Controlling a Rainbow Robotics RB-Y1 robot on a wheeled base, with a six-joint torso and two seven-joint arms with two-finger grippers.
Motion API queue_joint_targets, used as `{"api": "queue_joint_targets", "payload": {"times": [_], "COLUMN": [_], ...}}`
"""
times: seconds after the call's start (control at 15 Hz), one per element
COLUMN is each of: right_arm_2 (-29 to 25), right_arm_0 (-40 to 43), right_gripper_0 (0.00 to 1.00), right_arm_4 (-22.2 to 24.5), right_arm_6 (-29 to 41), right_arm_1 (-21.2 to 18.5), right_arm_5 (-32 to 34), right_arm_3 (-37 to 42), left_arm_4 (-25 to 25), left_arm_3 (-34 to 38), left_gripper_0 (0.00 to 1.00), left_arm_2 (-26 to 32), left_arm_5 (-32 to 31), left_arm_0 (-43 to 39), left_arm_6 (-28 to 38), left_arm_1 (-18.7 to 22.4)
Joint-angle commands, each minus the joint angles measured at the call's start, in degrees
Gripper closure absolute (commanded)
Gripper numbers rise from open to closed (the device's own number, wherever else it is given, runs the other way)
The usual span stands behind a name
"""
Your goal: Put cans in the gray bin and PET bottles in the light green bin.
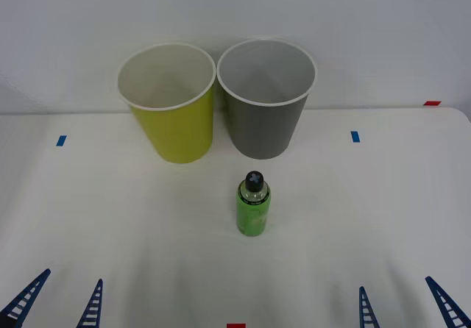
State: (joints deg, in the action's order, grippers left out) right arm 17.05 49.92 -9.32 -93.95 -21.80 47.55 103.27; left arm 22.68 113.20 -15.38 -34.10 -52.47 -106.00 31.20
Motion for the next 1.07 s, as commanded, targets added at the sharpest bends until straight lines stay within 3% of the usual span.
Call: {"api": "queue_joint_targets", "payload": {"times": [0.07,1.07], "right_arm_2": [0.00,0.00], "right_arm_0": [0.00,0.00], "right_gripper_0": [0.00,0.00], "right_arm_4": [0.00,0.00], "right_arm_6": [0.00,0.00], "right_arm_1": [0.00,0.00], "right_arm_5": [0.00,0.00], "right_arm_3": [0.00,0.00], "left_arm_4": [0.00,0.00], "left_arm_3": [0.00,0.00], "left_gripper_0": [0.21,0.21], "left_arm_2": [0.00,0.00], "left_arm_5": [0.00,0.00], "left_arm_0": [0.00,0.00], "left_arm_6": [0.00,0.00], "left_arm_1": [0.00,0.00]}}
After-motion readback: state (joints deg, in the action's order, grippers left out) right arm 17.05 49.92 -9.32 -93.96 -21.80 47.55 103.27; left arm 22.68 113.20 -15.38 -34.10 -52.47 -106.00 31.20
